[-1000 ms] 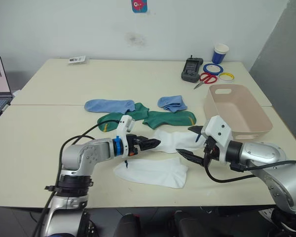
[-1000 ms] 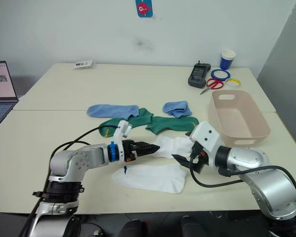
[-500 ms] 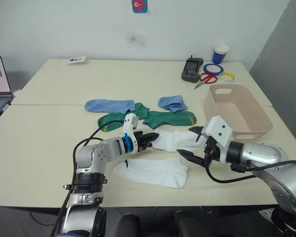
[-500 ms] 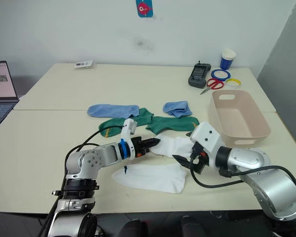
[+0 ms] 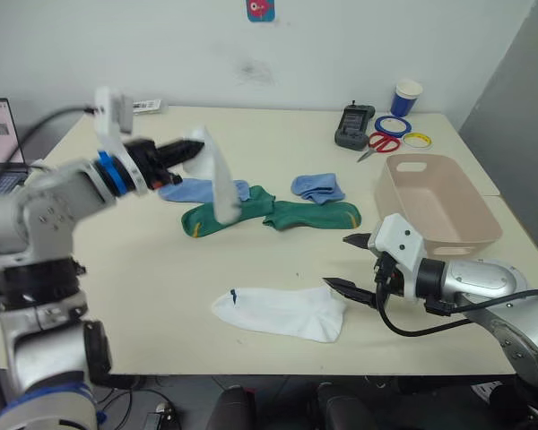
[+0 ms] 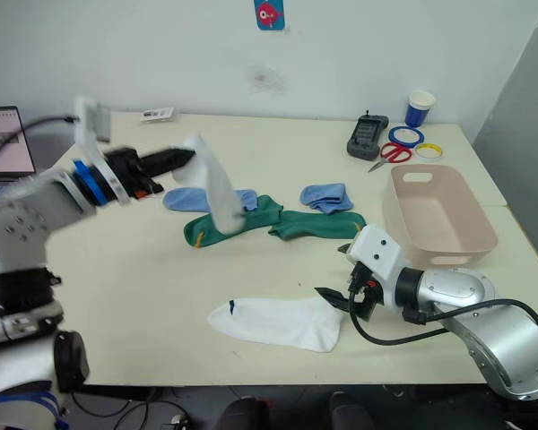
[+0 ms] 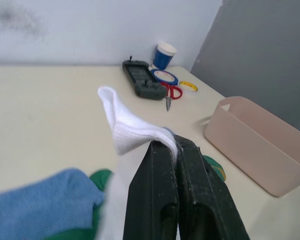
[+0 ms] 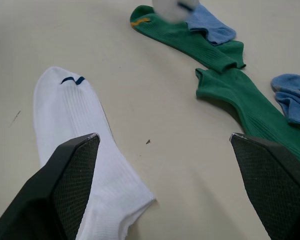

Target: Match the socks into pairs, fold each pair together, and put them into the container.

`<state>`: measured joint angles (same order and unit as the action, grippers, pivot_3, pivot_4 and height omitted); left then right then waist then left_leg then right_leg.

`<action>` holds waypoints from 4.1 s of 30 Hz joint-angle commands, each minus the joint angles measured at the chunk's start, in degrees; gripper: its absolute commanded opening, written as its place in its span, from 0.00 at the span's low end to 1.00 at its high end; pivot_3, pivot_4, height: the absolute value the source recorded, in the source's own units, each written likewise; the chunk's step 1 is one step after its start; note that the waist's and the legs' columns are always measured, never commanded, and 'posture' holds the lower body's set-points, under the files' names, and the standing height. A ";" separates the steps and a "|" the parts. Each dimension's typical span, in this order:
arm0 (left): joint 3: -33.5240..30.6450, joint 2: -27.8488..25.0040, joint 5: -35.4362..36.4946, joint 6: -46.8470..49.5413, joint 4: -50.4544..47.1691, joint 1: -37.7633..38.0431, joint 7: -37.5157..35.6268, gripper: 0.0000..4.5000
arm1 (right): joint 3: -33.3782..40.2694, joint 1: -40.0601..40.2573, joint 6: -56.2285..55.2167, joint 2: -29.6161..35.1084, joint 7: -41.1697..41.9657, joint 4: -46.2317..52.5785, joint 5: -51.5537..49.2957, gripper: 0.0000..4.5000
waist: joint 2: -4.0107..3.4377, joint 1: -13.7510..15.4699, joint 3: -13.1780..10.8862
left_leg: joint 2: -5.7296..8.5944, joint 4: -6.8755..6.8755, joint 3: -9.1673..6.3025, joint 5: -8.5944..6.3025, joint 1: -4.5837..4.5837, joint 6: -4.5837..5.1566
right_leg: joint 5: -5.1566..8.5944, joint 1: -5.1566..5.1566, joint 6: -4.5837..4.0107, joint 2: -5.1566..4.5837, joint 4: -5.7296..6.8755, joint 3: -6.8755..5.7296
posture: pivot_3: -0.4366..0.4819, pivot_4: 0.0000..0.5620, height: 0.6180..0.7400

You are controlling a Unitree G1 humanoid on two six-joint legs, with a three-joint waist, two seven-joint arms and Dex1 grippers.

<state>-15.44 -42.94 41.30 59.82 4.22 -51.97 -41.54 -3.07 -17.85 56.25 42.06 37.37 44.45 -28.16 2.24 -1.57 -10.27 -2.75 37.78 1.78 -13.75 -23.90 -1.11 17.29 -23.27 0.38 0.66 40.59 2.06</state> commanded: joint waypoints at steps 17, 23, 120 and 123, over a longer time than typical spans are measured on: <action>26.16 25.69 -10.10 -5.24 -10.41 16.98 8.11 0.01 | 9.09 10.59 -0.51 8.15 -3.15 2.12 2.83 1.00 | 0.01 -0.06 0.00 | 0.11 0.04 0.07 0.00 -0.11 0.01 | -0.13 0.05 0.31 -0.28 -0.25 0.16 | 0.48 0.27 0.93; 30.68 27.83 -13.87 -8.59 -9.45 16.37 6.58 0.21 | 9.66 12.39 -0.76 8.88 -3.56 2.62 3.05 1.00 | 0.00 -0.11 0.00 | 0.10 0.04 0.01 0.00 -0.08 0.02 | -0.14 0.06 0.32 -0.20 -0.25 0.16 | 0.48 0.27 0.93; 9.10 6.60 -6.39 -5.84 -27.53 49.04 -1.33 0.00 | 3.21 26.48 7.18 -7.75 -16.51 9.50 -4.17 0.01 | -0.06 -0.16 0.09 | 0.02 0.04 0.01 -0.01 -0.17 0.04 | -0.32 0.07 0.33 -0.29 -0.50 0.09 | 0.48 0.27 0.93; 9.46 7.04 -7.34 -6.93 -27.25 49.83 0.47 0.00 | 2.00 26.78 4.41 -7.35 -16.19 7.58 -2.54 0.01 | -0.05 -0.24 0.10 | 0.01 0.03 0.05 -0.01 -0.12 0.04 | -0.33 0.08 0.33 -0.29 -0.50 0.15 | 0.48 0.27 0.93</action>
<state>-5.68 -35.84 34.79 54.21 -21.66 -2.28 -42.01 -1.25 9.15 62.95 34.45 21.08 51.51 -31.59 2.19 -1.81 -10.18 -2.74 37.81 1.82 -13.76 -24.02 -1.08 16.96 -23.18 0.71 0.38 40.10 2.19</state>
